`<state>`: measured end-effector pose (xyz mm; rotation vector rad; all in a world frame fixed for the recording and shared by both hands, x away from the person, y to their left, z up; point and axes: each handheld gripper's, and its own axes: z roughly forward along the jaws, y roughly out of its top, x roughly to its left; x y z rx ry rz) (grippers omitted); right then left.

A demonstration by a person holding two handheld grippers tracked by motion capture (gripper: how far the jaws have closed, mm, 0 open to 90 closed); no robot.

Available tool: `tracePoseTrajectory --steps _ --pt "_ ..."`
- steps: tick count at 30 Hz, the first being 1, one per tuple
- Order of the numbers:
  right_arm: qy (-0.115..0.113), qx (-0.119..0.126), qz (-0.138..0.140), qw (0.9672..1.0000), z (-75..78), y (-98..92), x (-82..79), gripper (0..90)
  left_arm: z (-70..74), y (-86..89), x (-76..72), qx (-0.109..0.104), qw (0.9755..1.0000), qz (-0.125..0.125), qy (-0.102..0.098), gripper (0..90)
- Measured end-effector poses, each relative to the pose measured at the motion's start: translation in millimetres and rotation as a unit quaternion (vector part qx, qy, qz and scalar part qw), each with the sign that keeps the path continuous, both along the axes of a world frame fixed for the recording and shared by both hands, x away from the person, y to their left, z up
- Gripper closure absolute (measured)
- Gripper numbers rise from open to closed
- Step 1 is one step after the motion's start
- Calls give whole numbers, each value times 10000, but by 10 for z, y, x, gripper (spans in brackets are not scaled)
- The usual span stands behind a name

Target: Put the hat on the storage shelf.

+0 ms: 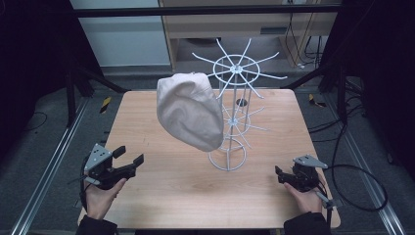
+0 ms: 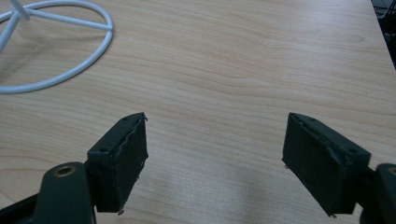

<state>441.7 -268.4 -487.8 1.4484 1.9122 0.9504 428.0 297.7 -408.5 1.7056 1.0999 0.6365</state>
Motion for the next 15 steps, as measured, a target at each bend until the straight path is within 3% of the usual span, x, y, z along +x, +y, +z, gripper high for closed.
tracePoseTrajectory --steps 7,9,15 --pt "-8 -10 4 10000 1 1 3 209 -267 162 80 228 9985 359 331 234" --pt "-3 -22 7 10000 2 5 2 207 -380 232 110 357 9969 492 506 234" --pt "-11 -30 2 10000 2 4 1 206 -487 320 132 545 9933 737 698 233"
